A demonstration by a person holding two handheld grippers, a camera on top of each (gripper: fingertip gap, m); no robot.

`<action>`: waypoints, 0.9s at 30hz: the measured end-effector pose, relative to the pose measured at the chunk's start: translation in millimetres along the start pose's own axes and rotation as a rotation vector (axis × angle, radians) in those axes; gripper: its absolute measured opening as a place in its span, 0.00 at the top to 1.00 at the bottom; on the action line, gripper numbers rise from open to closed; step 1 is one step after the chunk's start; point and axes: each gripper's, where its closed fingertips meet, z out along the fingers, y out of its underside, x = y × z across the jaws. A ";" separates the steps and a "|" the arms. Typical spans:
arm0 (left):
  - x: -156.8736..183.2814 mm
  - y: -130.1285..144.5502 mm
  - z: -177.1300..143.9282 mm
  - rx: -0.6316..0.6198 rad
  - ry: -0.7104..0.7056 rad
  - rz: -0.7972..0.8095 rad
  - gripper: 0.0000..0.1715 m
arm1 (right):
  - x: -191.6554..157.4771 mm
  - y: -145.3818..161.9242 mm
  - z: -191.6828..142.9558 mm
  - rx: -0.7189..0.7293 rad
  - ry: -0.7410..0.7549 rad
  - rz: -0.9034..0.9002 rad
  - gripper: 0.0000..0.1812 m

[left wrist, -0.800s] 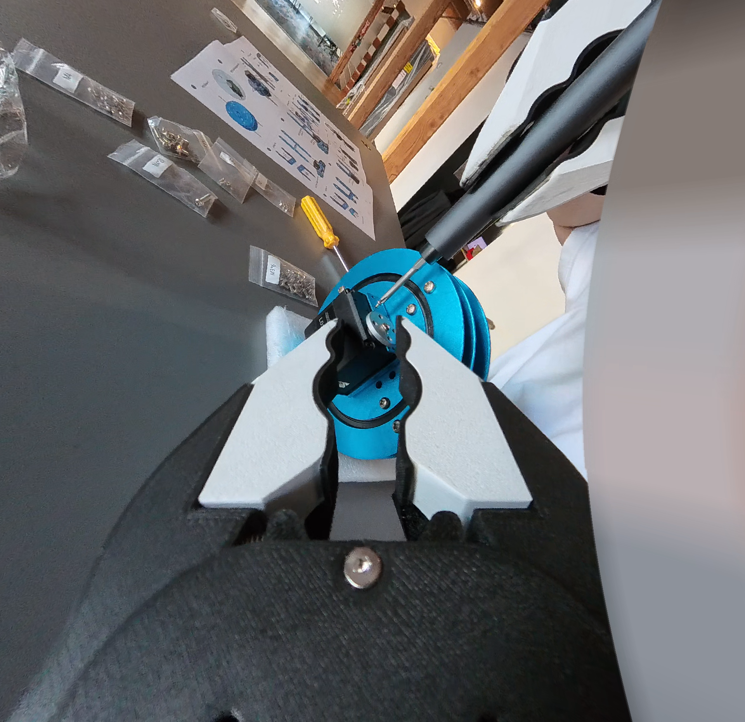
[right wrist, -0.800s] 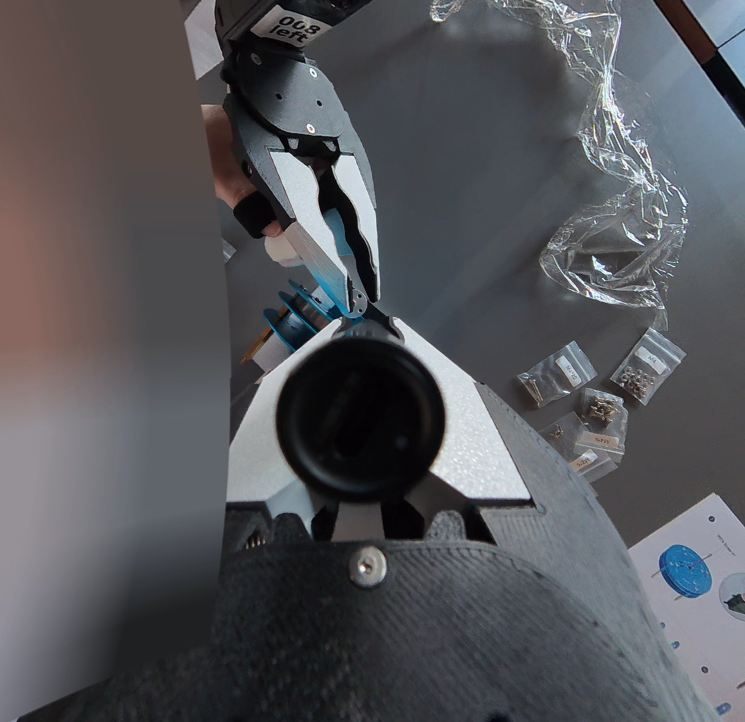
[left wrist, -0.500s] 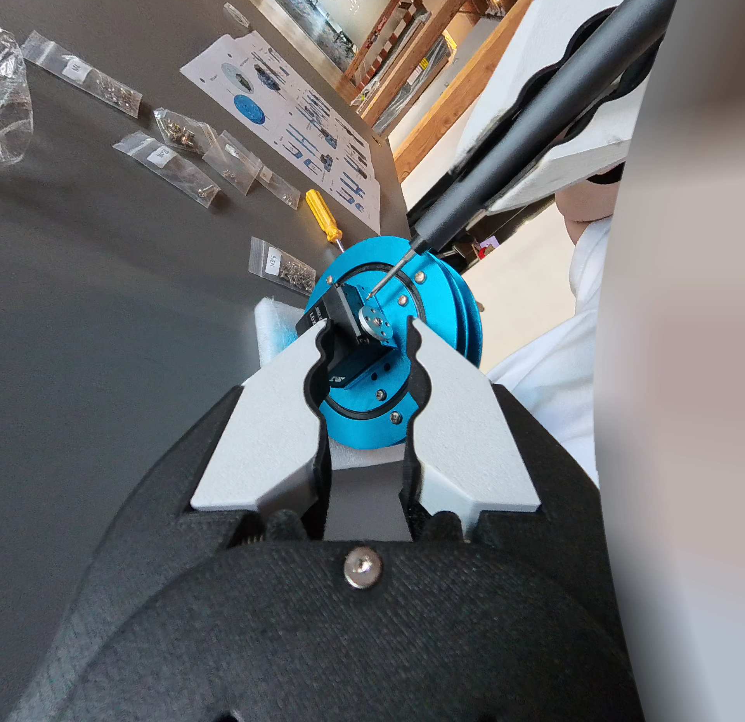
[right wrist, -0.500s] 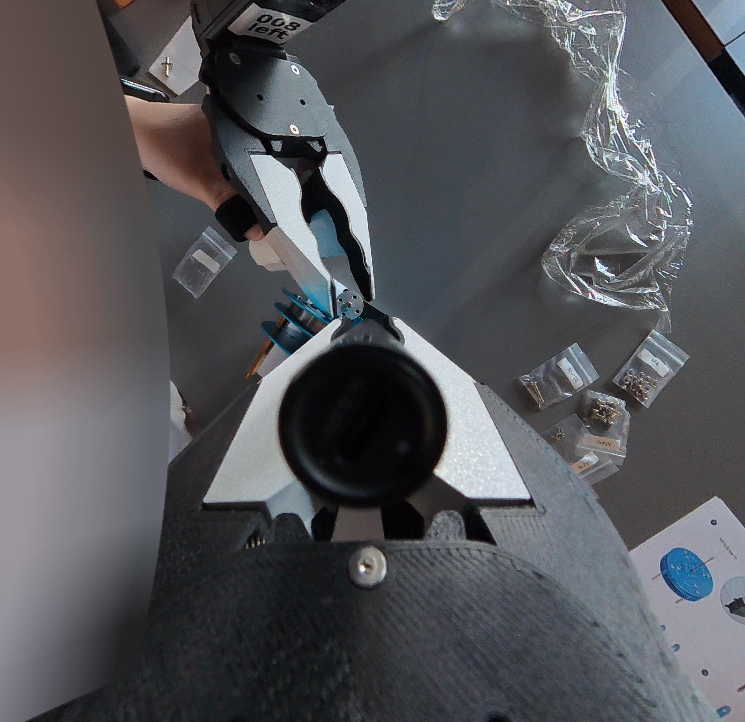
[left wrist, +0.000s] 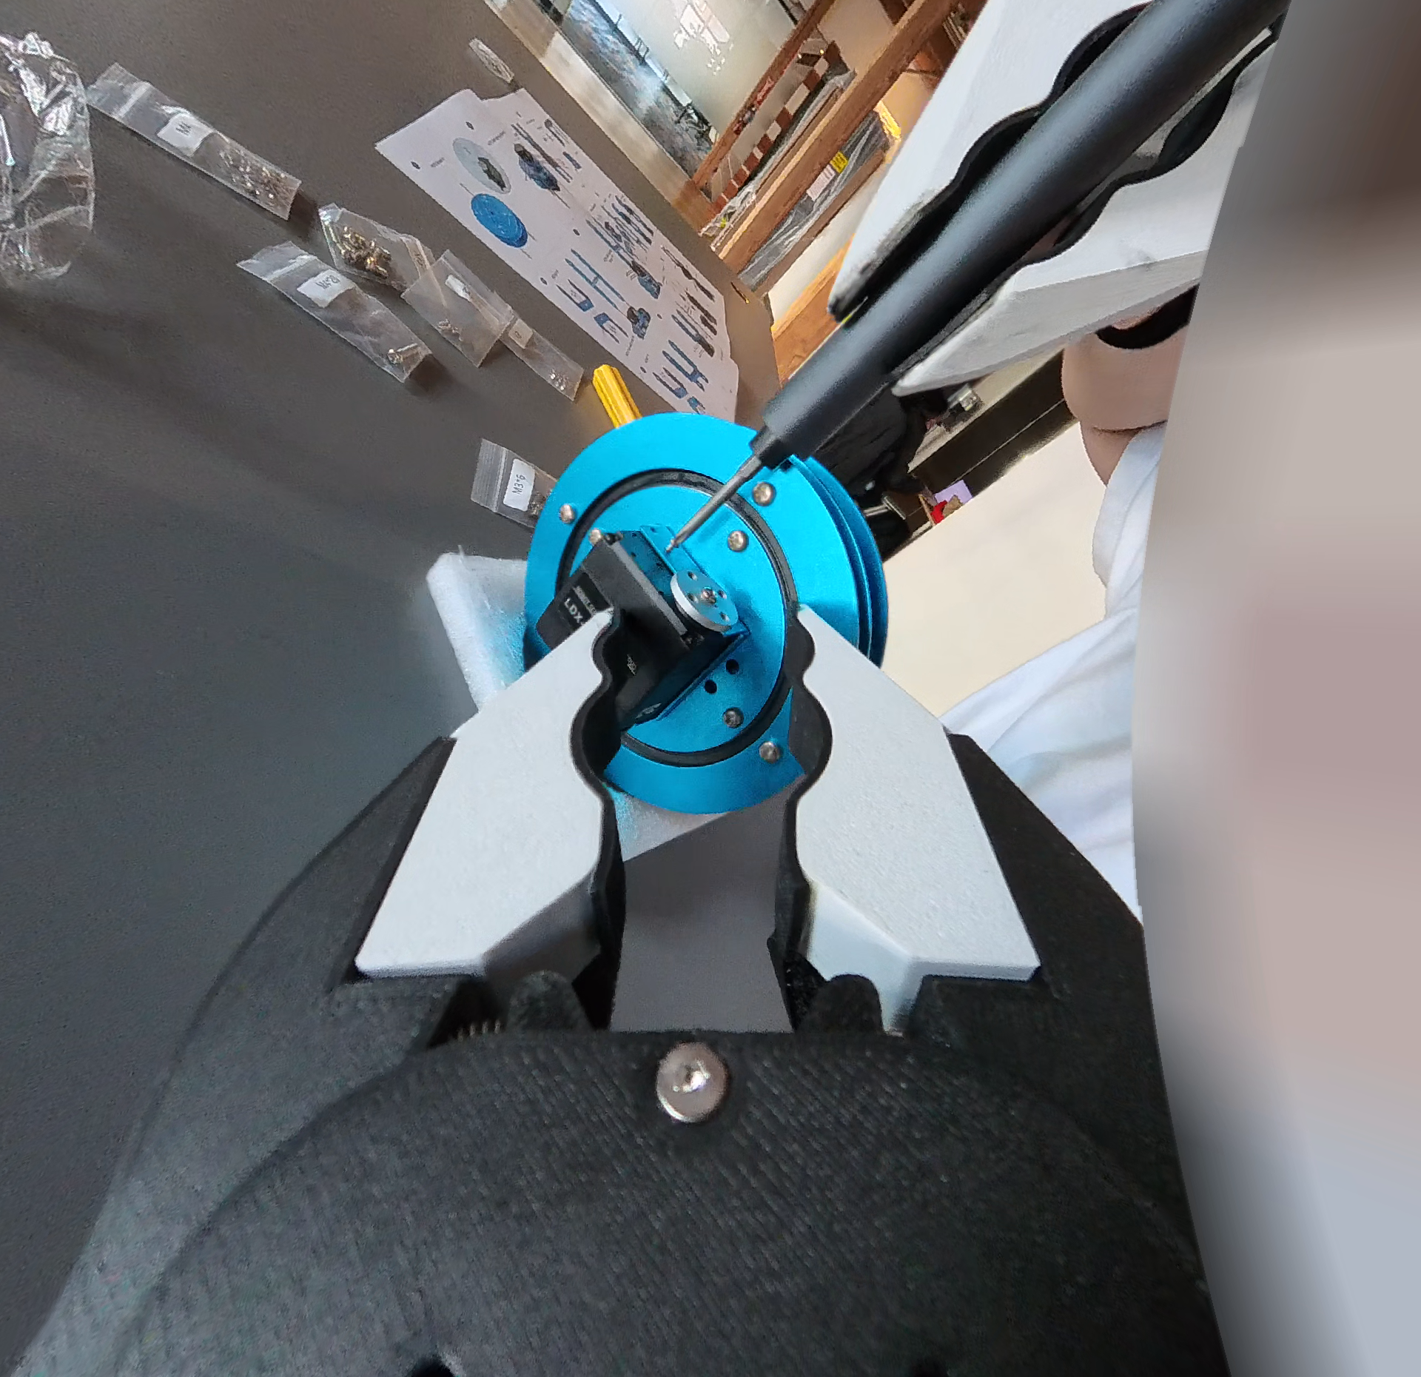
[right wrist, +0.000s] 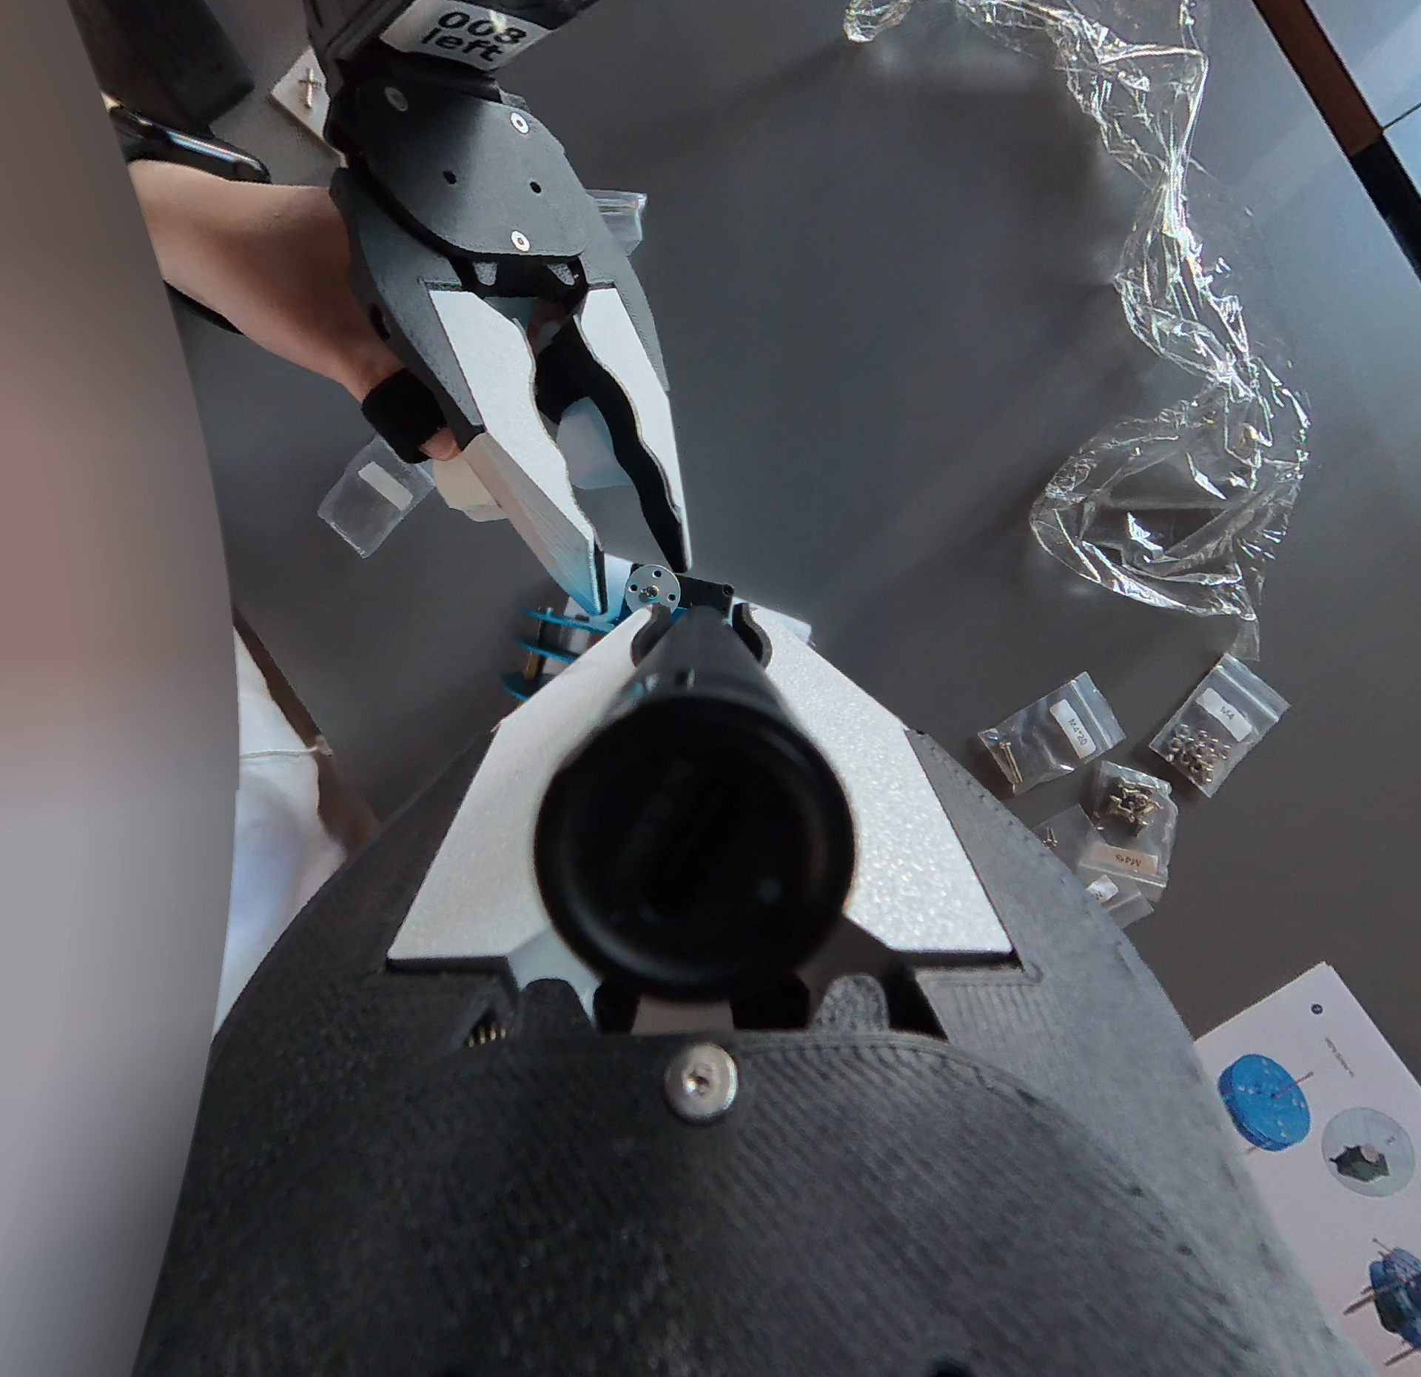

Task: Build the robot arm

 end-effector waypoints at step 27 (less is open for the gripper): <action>-5.0 0.7 -2.1 0.093 -0.004 -0.070 0.86 | -0.8 -4.2 3.4 -0.024 -0.028 -0.018 0.90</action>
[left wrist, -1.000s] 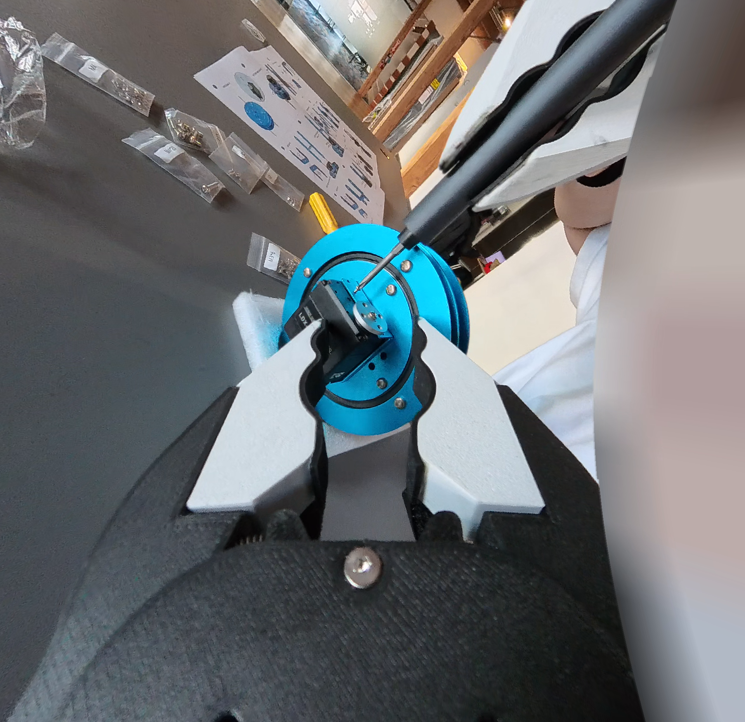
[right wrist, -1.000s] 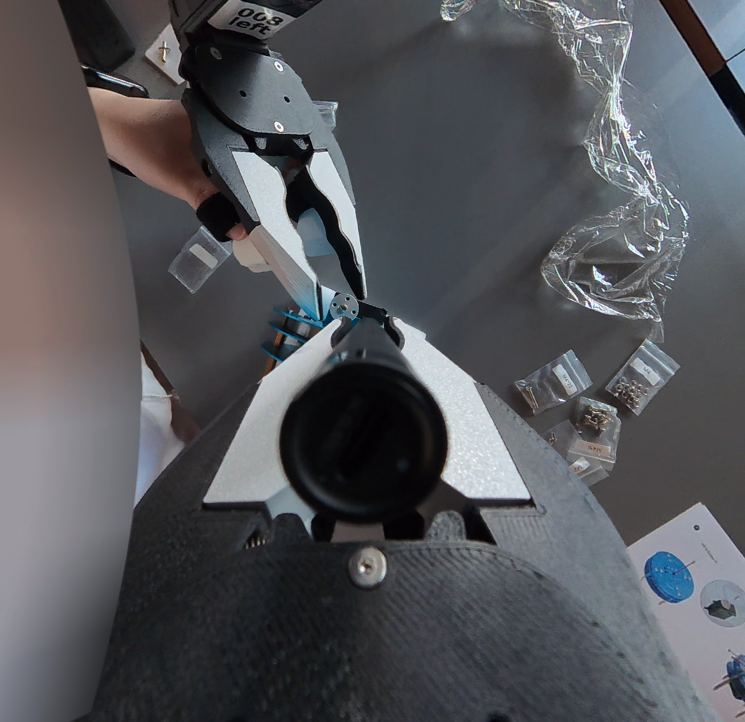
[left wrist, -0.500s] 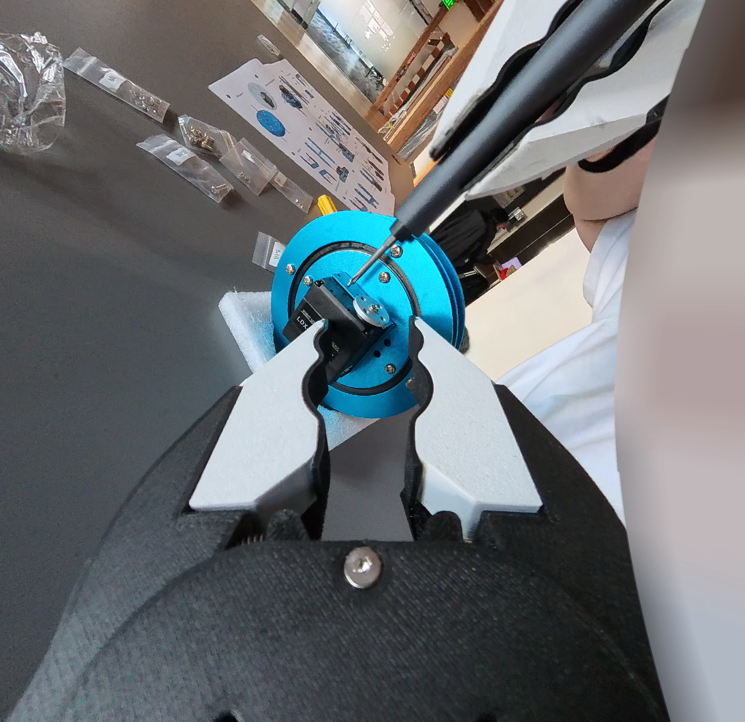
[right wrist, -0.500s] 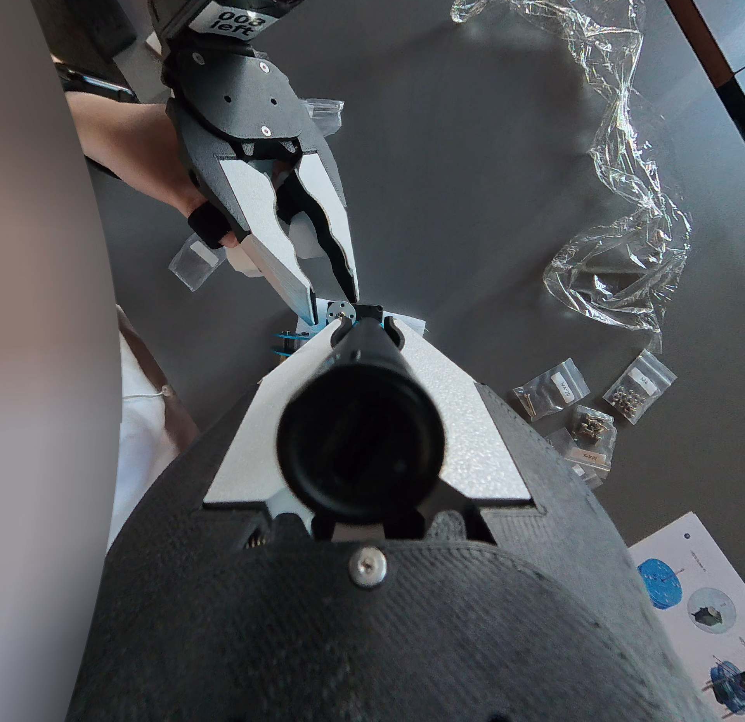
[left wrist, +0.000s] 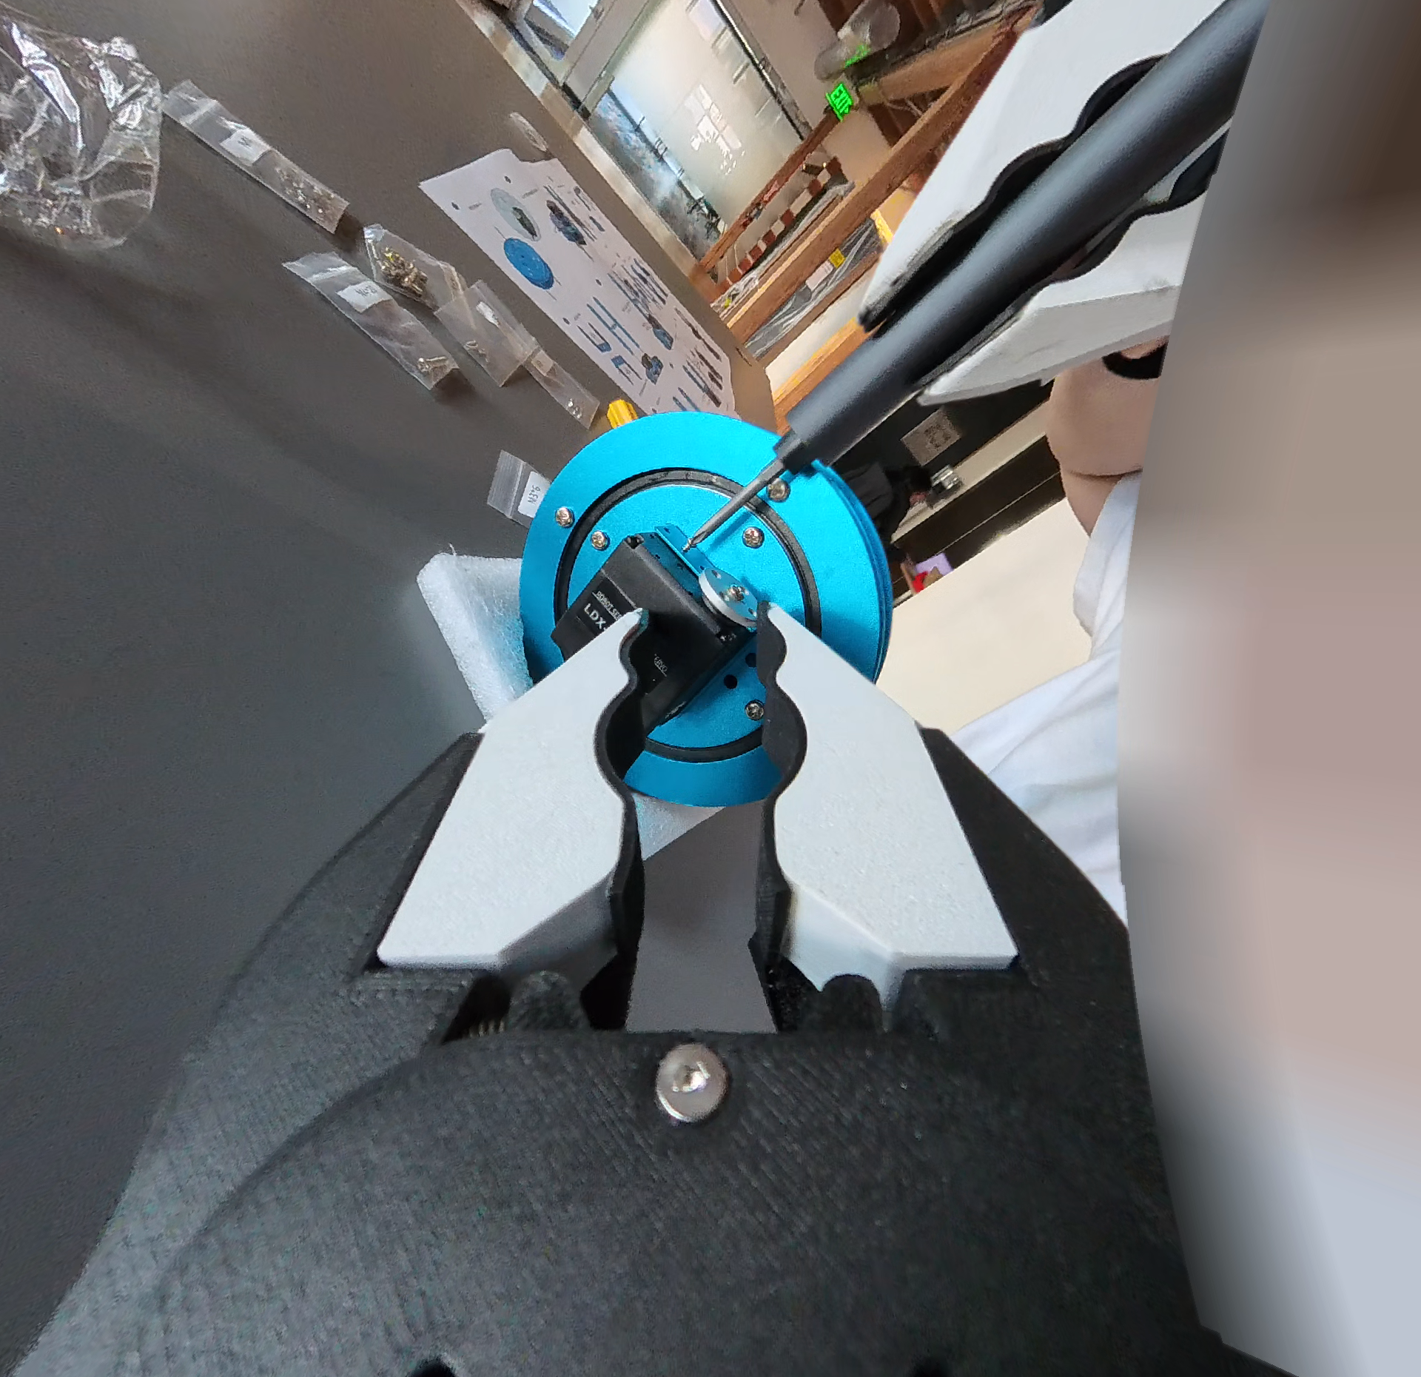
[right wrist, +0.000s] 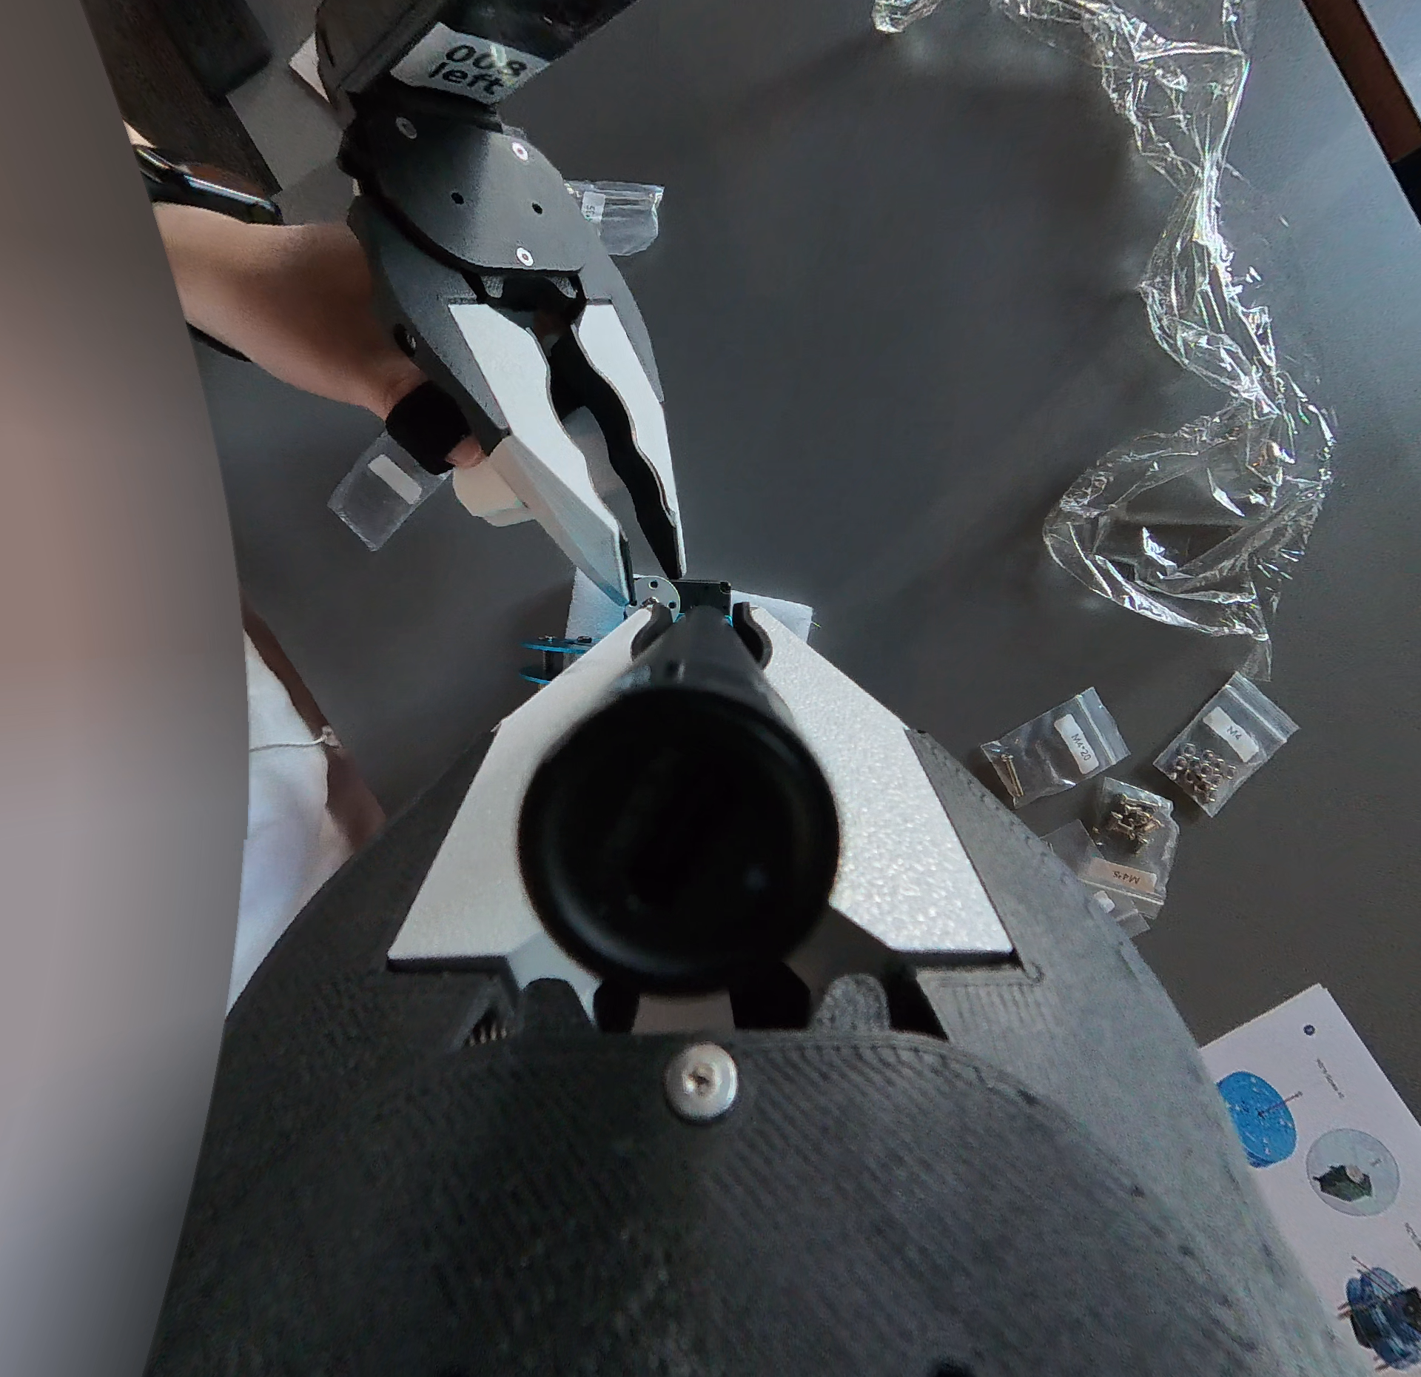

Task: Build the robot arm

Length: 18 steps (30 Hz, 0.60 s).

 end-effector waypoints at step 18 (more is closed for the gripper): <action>2.3 2.5 -1.5 0.048 -0.043 0.011 0.88 | 6.4 -0.6 0.9 -0.003 -0.018 0.141 0.46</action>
